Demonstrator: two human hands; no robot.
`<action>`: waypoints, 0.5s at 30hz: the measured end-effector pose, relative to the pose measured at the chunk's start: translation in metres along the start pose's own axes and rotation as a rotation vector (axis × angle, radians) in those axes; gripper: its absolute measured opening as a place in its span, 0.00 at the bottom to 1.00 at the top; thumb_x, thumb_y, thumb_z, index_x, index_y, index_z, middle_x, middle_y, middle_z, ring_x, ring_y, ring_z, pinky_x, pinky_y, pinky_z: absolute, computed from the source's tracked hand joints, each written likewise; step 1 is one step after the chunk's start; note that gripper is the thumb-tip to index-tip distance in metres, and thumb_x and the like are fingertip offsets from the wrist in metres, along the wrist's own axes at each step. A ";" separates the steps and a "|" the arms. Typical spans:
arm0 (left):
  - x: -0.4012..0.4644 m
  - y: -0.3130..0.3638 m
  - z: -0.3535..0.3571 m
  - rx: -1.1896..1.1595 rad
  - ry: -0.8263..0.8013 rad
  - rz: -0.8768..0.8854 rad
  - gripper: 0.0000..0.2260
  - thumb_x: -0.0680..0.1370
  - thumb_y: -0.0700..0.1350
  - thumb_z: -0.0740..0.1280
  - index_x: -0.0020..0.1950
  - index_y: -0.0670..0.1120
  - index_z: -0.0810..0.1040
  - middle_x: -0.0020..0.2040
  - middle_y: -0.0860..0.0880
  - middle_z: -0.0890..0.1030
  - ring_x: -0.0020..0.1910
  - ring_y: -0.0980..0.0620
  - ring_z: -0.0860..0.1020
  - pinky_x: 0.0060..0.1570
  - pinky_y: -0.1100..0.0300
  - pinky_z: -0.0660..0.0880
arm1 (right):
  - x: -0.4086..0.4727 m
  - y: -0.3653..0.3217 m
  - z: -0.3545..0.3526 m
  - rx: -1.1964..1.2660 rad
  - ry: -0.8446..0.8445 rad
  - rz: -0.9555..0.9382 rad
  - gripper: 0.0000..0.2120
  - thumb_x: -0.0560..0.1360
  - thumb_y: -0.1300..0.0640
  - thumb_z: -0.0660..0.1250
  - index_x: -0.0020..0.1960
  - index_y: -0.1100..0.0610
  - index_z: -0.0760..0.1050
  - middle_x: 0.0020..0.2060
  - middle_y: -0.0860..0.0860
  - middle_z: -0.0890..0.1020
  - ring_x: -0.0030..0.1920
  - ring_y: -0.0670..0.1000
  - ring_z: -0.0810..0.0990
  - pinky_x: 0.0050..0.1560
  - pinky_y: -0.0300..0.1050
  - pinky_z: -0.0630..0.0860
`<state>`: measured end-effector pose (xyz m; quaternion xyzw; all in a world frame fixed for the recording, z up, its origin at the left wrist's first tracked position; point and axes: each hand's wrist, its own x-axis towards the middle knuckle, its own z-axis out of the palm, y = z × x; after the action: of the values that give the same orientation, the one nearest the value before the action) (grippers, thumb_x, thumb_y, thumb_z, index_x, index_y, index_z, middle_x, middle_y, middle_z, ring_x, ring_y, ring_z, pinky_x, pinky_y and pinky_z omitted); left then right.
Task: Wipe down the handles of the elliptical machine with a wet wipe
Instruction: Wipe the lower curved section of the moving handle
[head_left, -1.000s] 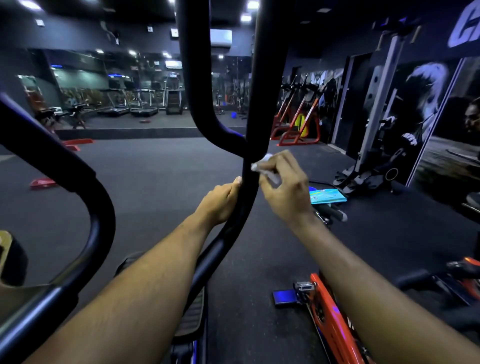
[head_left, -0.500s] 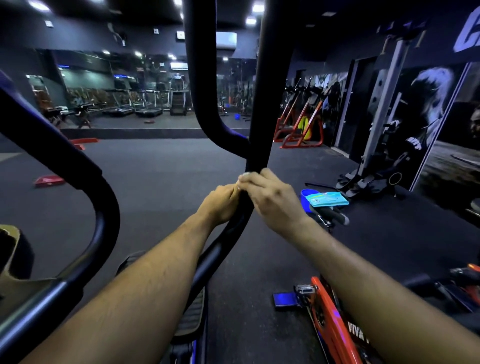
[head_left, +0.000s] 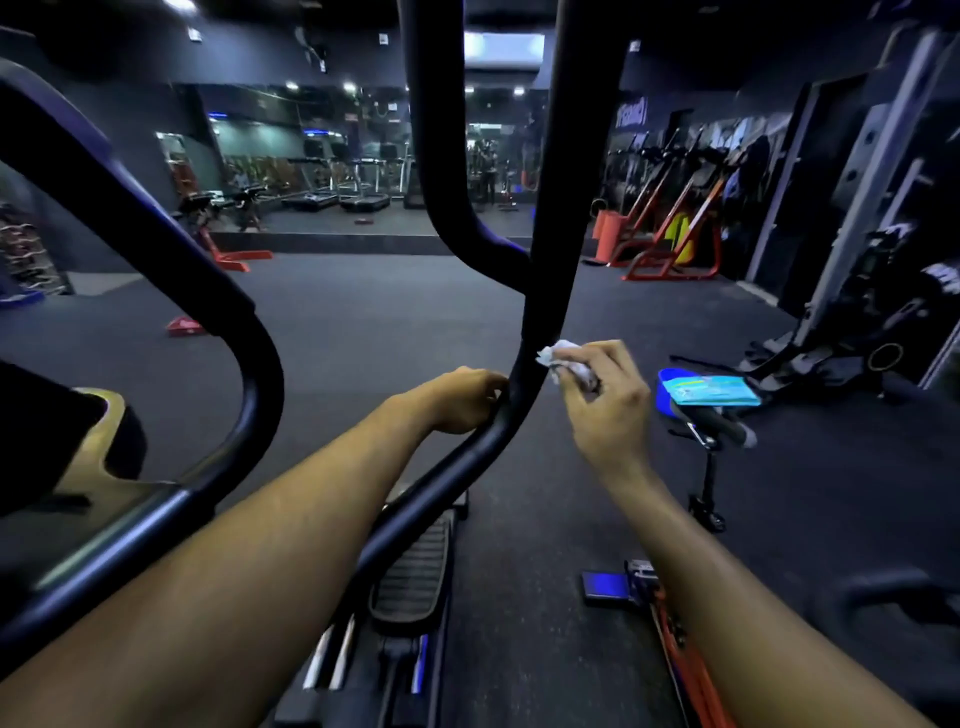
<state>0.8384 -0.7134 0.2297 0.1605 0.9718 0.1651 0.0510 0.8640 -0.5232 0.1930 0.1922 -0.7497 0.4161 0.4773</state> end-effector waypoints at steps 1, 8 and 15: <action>-0.004 0.003 0.000 0.003 0.004 -0.019 0.18 0.80 0.36 0.60 0.68 0.44 0.78 0.59 0.40 0.81 0.56 0.38 0.80 0.50 0.53 0.72 | -0.004 0.003 0.005 0.027 -0.036 -0.013 0.08 0.75 0.68 0.73 0.52 0.59 0.84 0.47 0.52 0.81 0.48 0.47 0.81 0.52 0.41 0.78; -0.033 0.008 0.023 -0.082 0.158 -0.137 0.13 0.81 0.48 0.60 0.64 0.47 0.77 0.60 0.42 0.83 0.58 0.39 0.79 0.48 0.52 0.71 | -0.065 -0.005 0.034 0.270 -0.230 0.033 0.07 0.78 0.63 0.72 0.55 0.59 0.84 0.45 0.52 0.79 0.45 0.46 0.81 0.49 0.38 0.76; -0.038 -0.002 0.013 -0.127 0.042 -0.232 0.24 0.80 0.35 0.59 0.72 0.55 0.76 0.59 0.48 0.85 0.58 0.44 0.81 0.59 0.53 0.74 | -0.017 0.021 0.029 -0.156 -0.142 -0.253 0.10 0.81 0.54 0.67 0.60 0.50 0.83 0.42 0.50 0.79 0.40 0.54 0.80 0.33 0.48 0.75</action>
<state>0.8758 -0.7236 0.2190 0.0398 0.9723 0.2227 0.0595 0.8419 -0.5359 0.1628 0.2765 -0.7815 0.2783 0.4852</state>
